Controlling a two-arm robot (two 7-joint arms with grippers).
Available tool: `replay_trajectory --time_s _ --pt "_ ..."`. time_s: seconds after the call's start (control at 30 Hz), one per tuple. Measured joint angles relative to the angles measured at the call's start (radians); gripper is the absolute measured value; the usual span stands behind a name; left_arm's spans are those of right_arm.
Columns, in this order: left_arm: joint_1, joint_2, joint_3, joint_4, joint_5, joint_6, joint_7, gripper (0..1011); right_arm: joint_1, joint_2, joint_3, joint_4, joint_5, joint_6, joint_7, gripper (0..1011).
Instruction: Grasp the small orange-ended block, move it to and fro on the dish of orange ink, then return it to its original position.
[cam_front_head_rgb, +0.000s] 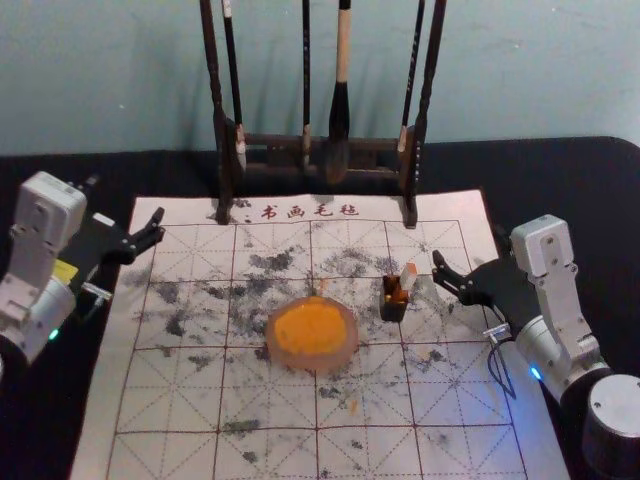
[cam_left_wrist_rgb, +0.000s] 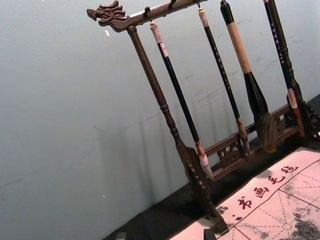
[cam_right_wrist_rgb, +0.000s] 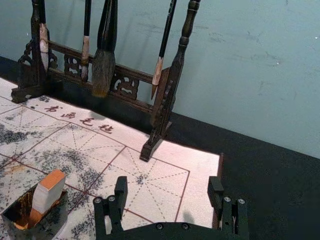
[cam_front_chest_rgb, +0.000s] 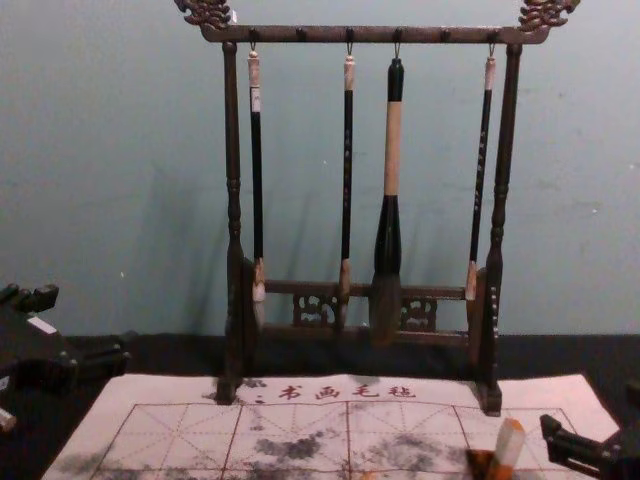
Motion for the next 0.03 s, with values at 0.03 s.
replay_trajectory --time_s 0.03 --pt "0.0 0.0 0.0 0.0 0.0 0.0 0.0 1001 0.0 0.0 0.0 0.0 0.0 0.0 0.0 1003"
